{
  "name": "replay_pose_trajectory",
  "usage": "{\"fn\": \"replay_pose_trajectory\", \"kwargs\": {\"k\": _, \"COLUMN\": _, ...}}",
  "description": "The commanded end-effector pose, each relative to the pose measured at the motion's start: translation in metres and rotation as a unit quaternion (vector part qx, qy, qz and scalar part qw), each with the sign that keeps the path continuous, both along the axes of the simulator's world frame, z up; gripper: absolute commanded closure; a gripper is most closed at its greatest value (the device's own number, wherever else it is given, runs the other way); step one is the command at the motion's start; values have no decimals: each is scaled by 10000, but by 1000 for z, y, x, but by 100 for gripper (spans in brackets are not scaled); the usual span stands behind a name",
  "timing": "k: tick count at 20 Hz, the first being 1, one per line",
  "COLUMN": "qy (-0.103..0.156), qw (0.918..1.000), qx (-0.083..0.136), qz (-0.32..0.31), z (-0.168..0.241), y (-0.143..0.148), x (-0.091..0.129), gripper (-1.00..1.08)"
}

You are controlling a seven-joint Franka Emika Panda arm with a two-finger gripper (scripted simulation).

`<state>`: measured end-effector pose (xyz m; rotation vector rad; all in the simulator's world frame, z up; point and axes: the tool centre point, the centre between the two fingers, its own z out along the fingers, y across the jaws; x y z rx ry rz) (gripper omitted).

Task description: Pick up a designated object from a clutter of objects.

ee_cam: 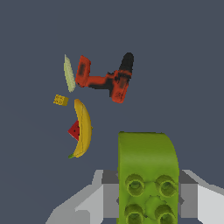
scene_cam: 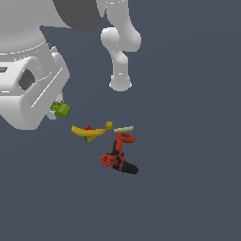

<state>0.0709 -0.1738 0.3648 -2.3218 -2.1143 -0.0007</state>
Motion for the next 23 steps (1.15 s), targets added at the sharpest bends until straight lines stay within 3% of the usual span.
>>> {"fn": "replay_pose_trajectory", "kwargs": {"k": 1, "qy": 1, "qw": 10000, "qx": -2, "qz": 1, "z": 12, "y": -12, "x": 5, "gripper": 108}}
{"fn": "replay_pose_trajectory", "kwargs": {"k": 11, "qy": 1, "qw": 10000, "qx": -6, "qz": -4, "z": 42, "y": -44, "x": 21, "gripper": 108}}
{"fn": "replay_pose_trajectory", "kwargs": {"k": 23, "qy": -2, "qw": 10000, "qx": -7, "qz": 1, "z": 53, "y": -54, "x": 27, "gripper": 108}}
